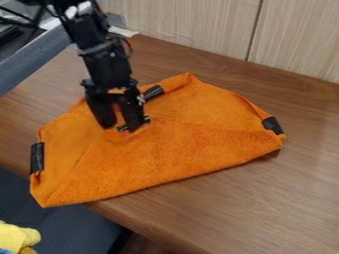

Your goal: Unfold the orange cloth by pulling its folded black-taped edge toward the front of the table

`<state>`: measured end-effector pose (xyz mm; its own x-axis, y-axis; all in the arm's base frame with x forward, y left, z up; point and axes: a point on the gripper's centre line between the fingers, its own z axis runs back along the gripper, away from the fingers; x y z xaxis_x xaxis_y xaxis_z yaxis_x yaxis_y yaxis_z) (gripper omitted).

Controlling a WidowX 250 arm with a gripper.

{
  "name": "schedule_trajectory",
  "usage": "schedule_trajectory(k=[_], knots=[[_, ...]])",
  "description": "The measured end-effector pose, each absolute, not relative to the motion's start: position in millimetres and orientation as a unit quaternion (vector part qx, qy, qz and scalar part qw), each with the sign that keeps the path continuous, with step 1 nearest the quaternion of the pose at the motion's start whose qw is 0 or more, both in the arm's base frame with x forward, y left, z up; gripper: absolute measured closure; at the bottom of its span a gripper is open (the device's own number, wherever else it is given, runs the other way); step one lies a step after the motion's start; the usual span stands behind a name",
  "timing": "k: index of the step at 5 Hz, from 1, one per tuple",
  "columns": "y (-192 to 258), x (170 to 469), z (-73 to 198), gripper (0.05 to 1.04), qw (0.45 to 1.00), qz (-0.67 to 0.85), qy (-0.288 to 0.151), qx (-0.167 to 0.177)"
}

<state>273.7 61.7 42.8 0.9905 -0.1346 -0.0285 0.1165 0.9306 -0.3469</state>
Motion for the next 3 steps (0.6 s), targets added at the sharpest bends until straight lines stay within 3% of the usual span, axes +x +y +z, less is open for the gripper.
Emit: schedule_trajectory(k=[2, 3], knots=[[55.7, 279.4, 40.5, 0.134, 0.976, -0.095, 0.043, -0.189], [50.1, 280.9, 40.6, 0.418, 0.974, -0.118, 0.040, -0.191]])
